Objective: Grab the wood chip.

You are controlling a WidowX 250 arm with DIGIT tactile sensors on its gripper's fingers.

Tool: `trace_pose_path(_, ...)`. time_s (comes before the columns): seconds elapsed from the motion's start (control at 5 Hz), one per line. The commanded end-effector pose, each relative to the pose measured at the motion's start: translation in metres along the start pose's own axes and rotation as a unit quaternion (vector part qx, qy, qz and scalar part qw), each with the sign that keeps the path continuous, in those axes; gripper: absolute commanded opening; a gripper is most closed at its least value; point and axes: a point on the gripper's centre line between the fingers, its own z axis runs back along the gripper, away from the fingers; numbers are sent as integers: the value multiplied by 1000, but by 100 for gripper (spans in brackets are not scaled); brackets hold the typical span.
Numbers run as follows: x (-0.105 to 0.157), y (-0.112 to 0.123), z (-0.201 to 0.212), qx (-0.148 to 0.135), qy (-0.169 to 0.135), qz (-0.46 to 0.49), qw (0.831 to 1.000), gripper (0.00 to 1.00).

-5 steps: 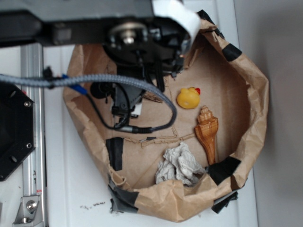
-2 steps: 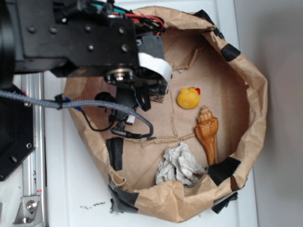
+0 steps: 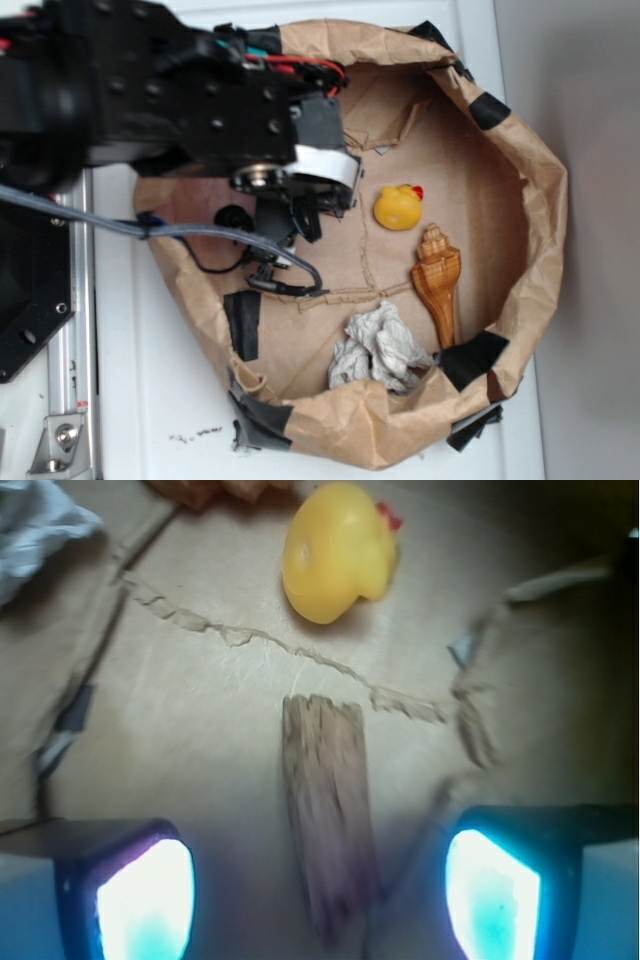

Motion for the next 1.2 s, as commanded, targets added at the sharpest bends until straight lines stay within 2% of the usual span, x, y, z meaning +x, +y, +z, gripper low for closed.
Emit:
trace_pose_path(0.0,19,32,-18,-12,-5,14,1000,100)
trace_pose_path(0.2,24,35,-25,-18,2,24,1000,84)
trace_pose_path(0.4,30,33,-35,-22,1,35,999,0)
trace_pose_path(0.6,35,32,-43,-9,7,40,999,0)
trace_pose_path(1.0,35,26,-49,-3,1,38,999,0)
